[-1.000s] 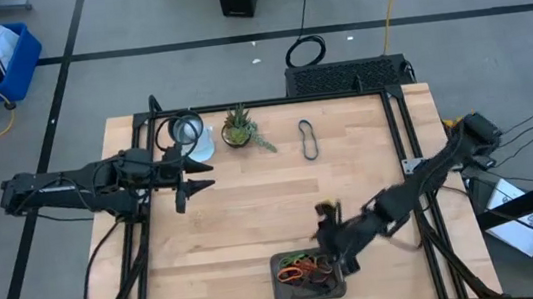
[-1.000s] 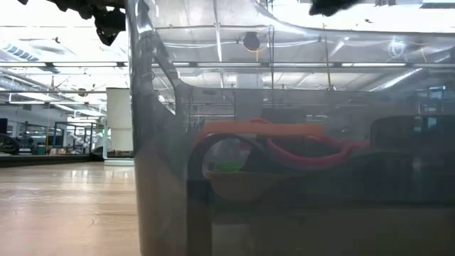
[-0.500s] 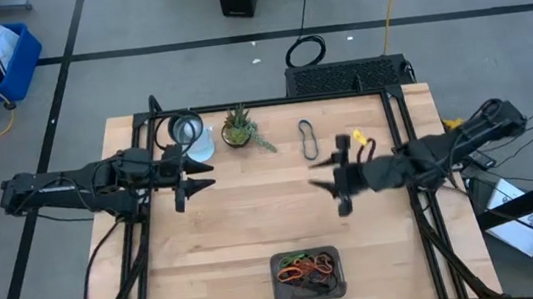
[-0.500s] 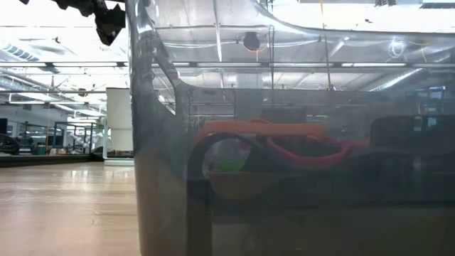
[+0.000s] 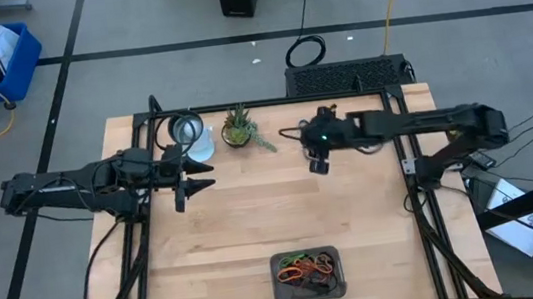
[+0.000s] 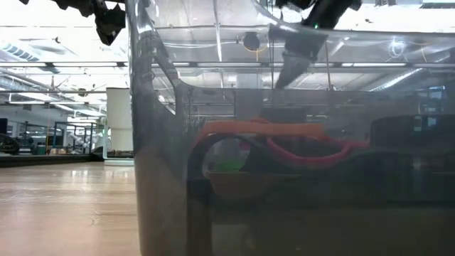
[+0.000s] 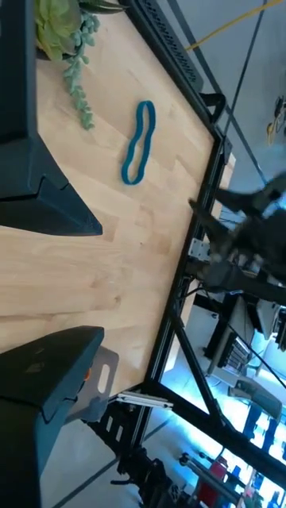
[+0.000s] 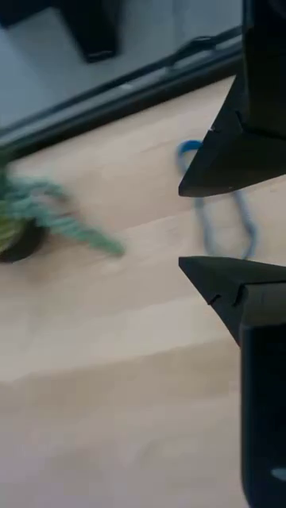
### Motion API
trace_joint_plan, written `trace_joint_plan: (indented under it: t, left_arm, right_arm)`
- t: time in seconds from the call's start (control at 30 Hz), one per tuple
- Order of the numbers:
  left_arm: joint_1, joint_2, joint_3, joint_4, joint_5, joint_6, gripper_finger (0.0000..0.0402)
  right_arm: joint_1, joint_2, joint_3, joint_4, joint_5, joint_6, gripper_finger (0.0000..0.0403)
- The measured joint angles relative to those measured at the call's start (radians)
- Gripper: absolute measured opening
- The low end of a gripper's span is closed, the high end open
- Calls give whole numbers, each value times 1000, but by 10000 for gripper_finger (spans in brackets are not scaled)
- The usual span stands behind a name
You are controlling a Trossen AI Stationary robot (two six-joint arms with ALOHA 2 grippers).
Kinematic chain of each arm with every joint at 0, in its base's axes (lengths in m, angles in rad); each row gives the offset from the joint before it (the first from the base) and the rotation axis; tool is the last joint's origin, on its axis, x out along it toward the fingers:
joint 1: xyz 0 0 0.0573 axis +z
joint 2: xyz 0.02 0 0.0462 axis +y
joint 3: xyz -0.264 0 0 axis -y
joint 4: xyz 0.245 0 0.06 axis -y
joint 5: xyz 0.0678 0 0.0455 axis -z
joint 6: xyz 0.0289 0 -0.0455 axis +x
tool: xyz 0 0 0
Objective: Pick and place rubber bands into bin
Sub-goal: Put the blue rubber band into the black transparent bin
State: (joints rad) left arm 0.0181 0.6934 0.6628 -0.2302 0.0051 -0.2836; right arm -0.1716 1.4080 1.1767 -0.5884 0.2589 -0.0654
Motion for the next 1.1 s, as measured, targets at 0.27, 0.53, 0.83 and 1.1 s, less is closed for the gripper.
trace_joint_plan:
  t: [0.27, 0.53, 0.83, 1.1]
  left_arm:
    - [0, 0, 0, -5, -5, 39, 202]
    - [1, 0, 0, -7, -7, 113, 203]
    - [1, 0, 0, -12, -7, 132, 202]
    - [1, 0, 0, -14, -7, 132, 202]
  right_arm:
    - [-91, 162, 0, -53, -156, -92, 124]
    - [-110, 274, -1, -34, -182, -138, 123]
    - [-150, 355, -2, -28, -182, -79, 123]
    - [-176, 385, -2, -13, -183, -69, 123]
